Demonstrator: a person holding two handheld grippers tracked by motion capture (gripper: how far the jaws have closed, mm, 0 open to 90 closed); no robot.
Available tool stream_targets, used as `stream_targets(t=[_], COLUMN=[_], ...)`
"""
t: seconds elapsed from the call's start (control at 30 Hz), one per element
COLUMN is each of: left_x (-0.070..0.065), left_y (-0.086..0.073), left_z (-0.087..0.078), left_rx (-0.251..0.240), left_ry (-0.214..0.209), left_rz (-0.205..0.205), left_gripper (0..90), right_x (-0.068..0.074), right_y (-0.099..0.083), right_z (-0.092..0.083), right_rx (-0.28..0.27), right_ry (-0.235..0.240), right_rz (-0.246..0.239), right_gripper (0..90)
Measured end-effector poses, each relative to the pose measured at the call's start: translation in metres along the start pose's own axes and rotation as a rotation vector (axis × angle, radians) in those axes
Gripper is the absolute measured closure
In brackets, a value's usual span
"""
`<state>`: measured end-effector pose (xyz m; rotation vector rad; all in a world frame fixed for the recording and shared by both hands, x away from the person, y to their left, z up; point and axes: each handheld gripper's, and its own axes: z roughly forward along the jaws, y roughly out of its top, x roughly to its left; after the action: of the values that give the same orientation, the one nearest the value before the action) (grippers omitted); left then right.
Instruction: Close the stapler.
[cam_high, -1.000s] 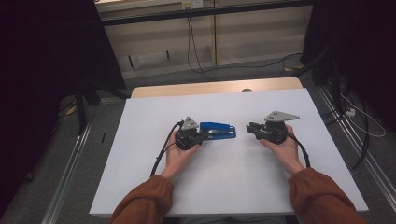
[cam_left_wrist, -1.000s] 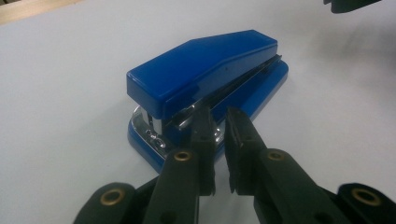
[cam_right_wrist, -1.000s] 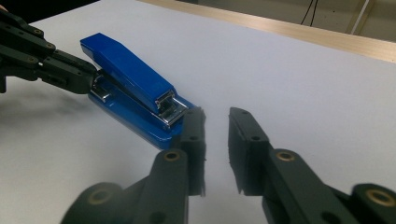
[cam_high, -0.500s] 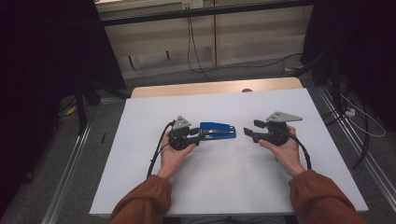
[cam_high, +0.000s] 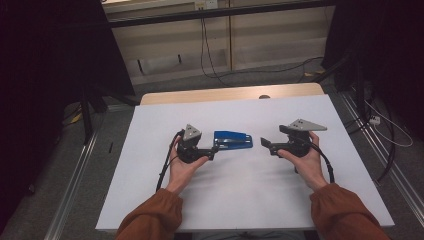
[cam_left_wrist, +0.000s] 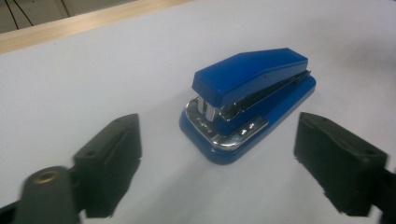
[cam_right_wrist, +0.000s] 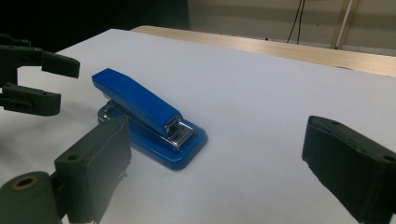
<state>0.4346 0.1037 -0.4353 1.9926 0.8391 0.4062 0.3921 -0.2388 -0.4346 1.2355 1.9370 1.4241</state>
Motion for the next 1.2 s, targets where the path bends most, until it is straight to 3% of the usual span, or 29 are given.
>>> stream_targets(t=[0.1, 0.27, 0.4, 0.43, 0.67, 1.0, 1.2], left_x=[0.000, -0.003, -0.004, -0.005, -0.005, -0.003, -0.003], left_y=[0.001, 0.003, 0.004, 0.003, -0.004, -0.016, -0.028], left_z=[-0.003, -0.012, -0.019, -0.020, -0.033, -0.059, -0.075], left_rx=[-0.019, -0.049, -0.066, -0.073, -0.082, -0.139, -0.141], left_ry=[-0.022, -0.046, -0.024, -0.016, 0.001, 0.030, 0.047], left_rz=[-0.001, 0.019, 0.024, 0.009, 0.012, -0.017, -0.026], left_gripper=[4.9, 3.8, 3.7, 3.7, 4.1, 4.1, 4.1], right_x=[0.002, 0.004, 0.006, 0.006, 0.009, 0.012, 0.014], right_y=[-0.001, 0.001, 0.002, 0.001, -0.002, -0.012, -0.014], right_z=[-0.002, -0.008, -0.011, -0.012, -0.021, -0.035, -0.042], right_rx=[-0.004, -0.023, -0.031, -0.032, -0.041, -0.035, -0.049], right_ry=[-0.013, -0.006, -0.040, -0.058, -0.093, -0.100, -0.120], right_rz=[-0.009, -0.009, -0.042, -0.039, -0.044, -0.065, -0.069], right_gripper=[2.5, 3.2, 3.6, 2.8, 1.8, 2.7, 1.9])
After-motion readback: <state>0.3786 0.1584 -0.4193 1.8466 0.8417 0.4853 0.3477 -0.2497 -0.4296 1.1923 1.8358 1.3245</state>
